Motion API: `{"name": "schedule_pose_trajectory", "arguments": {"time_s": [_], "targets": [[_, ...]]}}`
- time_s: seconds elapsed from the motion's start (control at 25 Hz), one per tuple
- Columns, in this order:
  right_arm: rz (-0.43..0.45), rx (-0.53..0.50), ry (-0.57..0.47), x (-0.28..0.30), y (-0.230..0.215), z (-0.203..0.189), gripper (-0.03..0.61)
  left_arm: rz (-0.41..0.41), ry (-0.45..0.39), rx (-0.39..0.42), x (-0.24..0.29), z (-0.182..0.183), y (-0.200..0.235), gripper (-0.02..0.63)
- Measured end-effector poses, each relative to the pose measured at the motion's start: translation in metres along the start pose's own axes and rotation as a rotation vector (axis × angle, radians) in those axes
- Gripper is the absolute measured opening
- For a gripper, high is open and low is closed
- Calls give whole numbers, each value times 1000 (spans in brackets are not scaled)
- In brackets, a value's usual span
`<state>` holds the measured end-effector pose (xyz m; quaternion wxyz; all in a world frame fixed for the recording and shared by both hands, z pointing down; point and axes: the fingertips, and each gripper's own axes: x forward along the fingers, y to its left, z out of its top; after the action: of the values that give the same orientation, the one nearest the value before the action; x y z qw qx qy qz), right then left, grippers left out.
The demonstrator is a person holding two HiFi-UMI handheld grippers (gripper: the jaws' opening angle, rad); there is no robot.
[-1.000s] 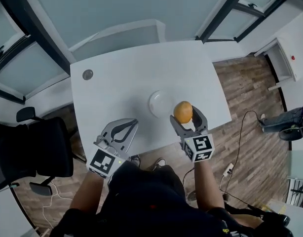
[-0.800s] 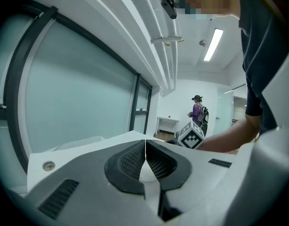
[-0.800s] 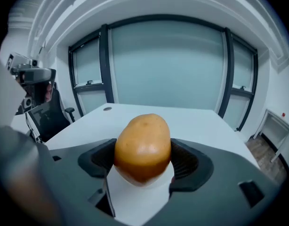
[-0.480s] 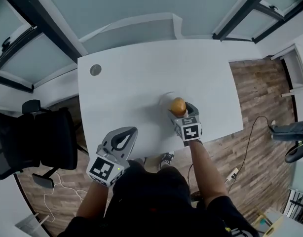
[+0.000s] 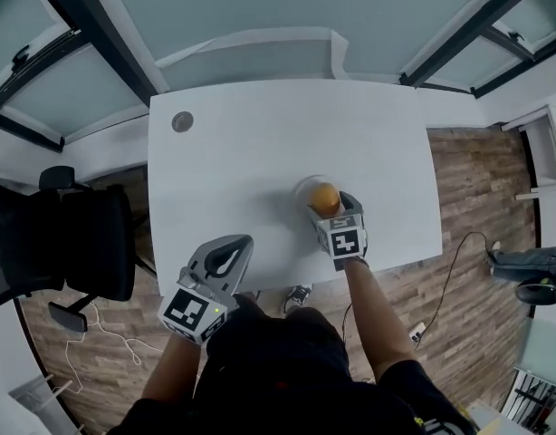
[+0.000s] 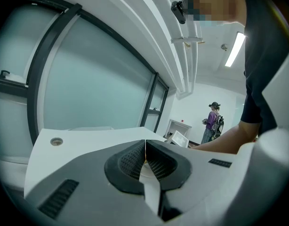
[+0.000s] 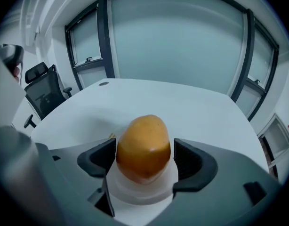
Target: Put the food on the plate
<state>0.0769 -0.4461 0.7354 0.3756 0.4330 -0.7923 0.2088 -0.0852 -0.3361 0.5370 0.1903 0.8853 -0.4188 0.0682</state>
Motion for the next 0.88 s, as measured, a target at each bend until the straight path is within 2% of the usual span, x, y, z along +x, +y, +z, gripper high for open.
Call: {"name": "schedule_pose_trajectory", "arguments": {"time_s": [0.16, 0.36, 0.4, 0.44, 0.48, 0.6, 0.88], "targets": [[8, 14, -106, -38, -7, 17, 373, 19, -21, 14, -5, 13, -5, 23], [0, 60, -386, -126, -20, 53, 359, 10, -30, 57, -6, 26, -25, 23], [-30, 67, -432, -145, -24, 58, 271, 8, -28, 68, -6, 29, -30, 23], [-66, 80, -468, -162, -29, 62, 154, 7, -28, 82, -6, 32, -34, 23], [-94, 101, -497, -177, -32, 64, 104, 4, -37, 97, -6, 36, -38, 23], [-118, 142, -581, -222, -34, 71, 57, -9, -79, 131, -6, 52, -54, 23], [-129, 76, -763, -323, -31, 94, 37, -63, -150, 210, -2, 93, -102, 23]]}}
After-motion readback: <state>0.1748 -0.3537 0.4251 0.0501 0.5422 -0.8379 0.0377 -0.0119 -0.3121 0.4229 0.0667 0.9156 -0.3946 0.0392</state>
